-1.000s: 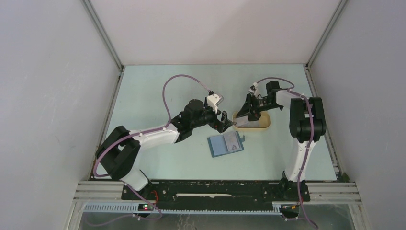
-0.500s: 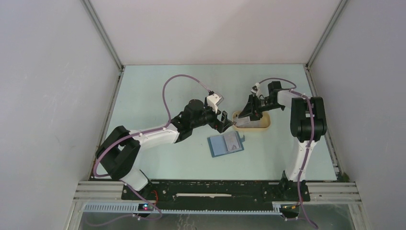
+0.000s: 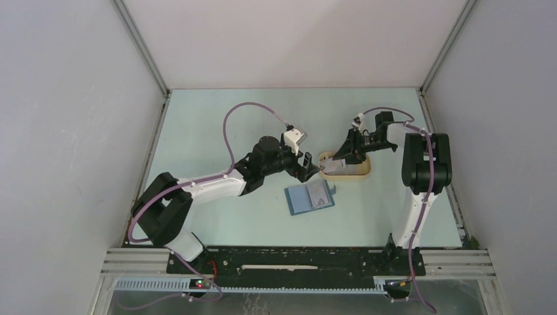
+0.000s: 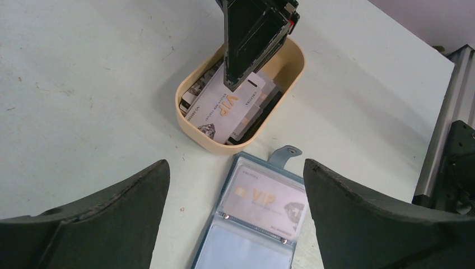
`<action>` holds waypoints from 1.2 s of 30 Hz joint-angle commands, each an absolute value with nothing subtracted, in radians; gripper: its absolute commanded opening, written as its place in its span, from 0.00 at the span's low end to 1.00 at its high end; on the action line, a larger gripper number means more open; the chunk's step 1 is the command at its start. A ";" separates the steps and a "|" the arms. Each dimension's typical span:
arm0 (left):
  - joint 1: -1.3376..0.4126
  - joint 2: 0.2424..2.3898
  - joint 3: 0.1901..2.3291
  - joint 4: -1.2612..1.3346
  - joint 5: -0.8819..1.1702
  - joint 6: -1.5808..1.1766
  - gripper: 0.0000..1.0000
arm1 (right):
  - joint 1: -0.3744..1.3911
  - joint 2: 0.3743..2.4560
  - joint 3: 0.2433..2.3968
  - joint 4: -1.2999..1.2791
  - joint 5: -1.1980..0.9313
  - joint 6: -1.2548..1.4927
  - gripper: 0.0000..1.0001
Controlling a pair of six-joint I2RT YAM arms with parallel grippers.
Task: Put the credit cards into the card holder
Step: Pick up the credit card from the storage box.
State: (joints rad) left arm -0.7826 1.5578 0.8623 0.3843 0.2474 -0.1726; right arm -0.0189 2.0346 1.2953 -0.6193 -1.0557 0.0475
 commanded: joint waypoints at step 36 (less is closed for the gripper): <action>-0.782 1.560 0.916 0.390 0.242 -0.138 0.93 | -0.093 1.997 1.329 -0.658 -1.092 0.023 0.28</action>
